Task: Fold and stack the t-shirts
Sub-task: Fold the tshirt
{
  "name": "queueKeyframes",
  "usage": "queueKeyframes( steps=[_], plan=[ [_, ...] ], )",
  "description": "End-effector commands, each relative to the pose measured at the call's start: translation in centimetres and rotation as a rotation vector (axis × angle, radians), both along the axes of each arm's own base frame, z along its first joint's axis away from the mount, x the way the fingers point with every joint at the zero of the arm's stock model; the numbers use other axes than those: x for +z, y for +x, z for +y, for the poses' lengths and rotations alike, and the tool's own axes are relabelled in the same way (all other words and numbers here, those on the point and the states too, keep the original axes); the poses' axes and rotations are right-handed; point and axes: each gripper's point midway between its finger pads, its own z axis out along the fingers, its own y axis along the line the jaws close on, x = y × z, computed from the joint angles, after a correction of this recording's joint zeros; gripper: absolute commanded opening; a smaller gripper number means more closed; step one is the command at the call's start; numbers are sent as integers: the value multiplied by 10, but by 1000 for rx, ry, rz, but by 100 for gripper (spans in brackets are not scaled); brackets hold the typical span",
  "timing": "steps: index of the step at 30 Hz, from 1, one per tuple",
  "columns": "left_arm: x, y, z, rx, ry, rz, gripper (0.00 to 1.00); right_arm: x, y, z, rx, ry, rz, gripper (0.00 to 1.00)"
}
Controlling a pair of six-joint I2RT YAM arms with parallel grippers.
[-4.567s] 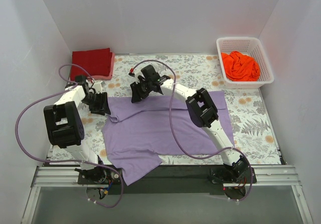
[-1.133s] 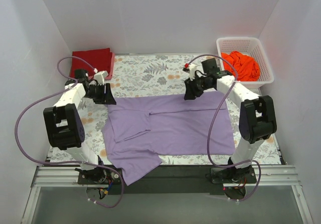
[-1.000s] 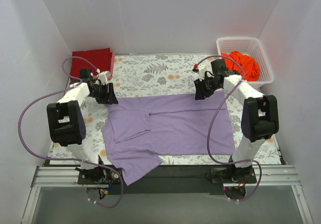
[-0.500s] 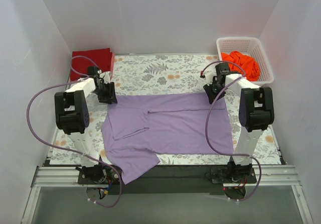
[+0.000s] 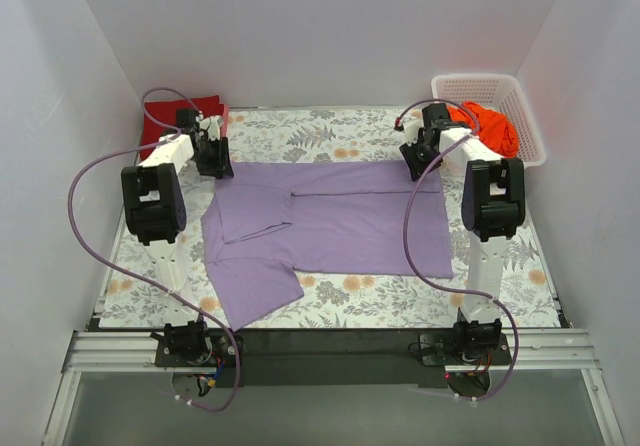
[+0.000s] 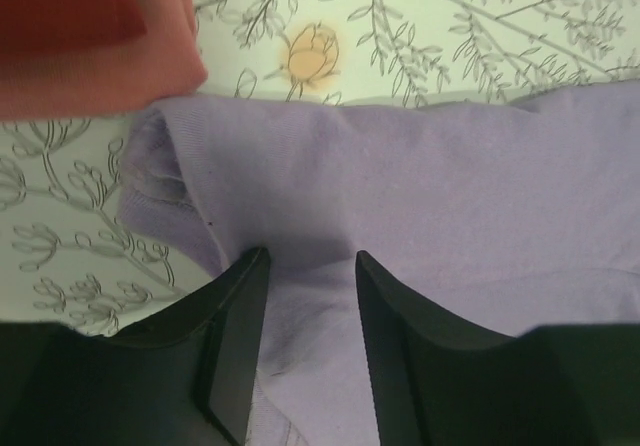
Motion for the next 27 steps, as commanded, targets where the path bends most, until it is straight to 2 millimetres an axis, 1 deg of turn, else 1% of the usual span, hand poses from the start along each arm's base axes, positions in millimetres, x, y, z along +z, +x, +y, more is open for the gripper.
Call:
queueKeyframes(
  steps=[1, 2, 3, 4, 6, 7, 8, 9, 10, 11, 12, 13, 14, 15, 16, 17, 18, 19, 20, 21, 22, 23, 24, 25, 26, 27],
  plan=[
    [-1, 6, 3, -34, -11, 2, 41, 5, 25, 1, -17, 3, -60, 40],
    [10, 7, -5, -64, -57, -13, 42, 16, 30, 7, -8, 30, -84, 41],
    [18, 8, -9, -79, -65, -30, 43, 25, 32, 10, -2, 49, -98, 42],
    [37, 10, -11, -88, -76, -67, 44, 46, 32, 16, 15, 73, -134, 43],
    [62, 4, -20, -136, -117, -97, 48, 67, 24, 32, 68, 129, -151, 48],
    [88, 1, -24, -159, -131, -143, 49, 91, 18, 38, 90, 154, -181, 49],
    [98, -10, -29, -181, -155, -132, 54, 101, 8, 46, 122, 198, -178, 50],
    [109, -18, -36, -219, -190, -143, 57, 111, -1, 53, 151, 226, -183, 51],
    [132, -26, -39, -259, -188, -187, 59, 137, -15, 62, 191, 271, -208, 55],
    [137, -40, -43, -289, -202, -170, 62, 144, -25, 65, 207, 286, -208, 58],
    [144, -50, -46, -311, -210, -177, 64, 143, -39, 69, 227, 296, -188, 60],
    [154, -66, -50, -378, -216, -205, 66, 158, -55, 71, 256, 301, -199, 63],
    [154, -82, -53, -399, -225, -178, 73, 161, -65, 71, 274, 299, -196, 64],
    [155, -93, -54, -416, -224, -173, 74, 150, -83, 72, 289, 296, -154, 65],
    [154, -114, -55, -458, -215, -167, 75, 158, -98, 68, 325, 273, -172, 66],
    [154, -123, -55, -470, -211, -165, 75, 152, -110, 65, 337, 255, -155, 66],
    [153, -133, -55, -486, -206, -166, 75, 144, -134, 60, 354, 235, -120, 66],
    [154, -143, -56, -497, -203, -169, 75, 136, -146, 52, 364, 198, -101, 65],
    [155, -160, -57, -520, -199, -183, 76, 130, -157, 46, 394, 163, -96, 64],
    [156, -170, -58, -532, -199, -192, 76, 123, -172, 38, 411, 137, -66, 64],
    [156, -179, -58, -545, -197, -197, 77, 111, -194, 28, 426, 98, -36, 61],
    [154, -195, -61, -579, -197, -203, 78, 112, -207, 21, 458, 63, -53, 61],
    [152, -203, -61, -595, -197, -198, 78, 104, -218, 15, 470, 42, -30, 60],
    [150, -211, -62, -607, -200, -187, 78, 89, -234, 4, 470, -1, 13, 59],
    [144, -222, -64, -624, -213, -159, 78, 82, -243, -3, 479, -33, 27, 59],
    [142, -227, -64, -633, -217, -148, 78, 77, -249, -9, 498, -70, 32, 58]
  ],
)
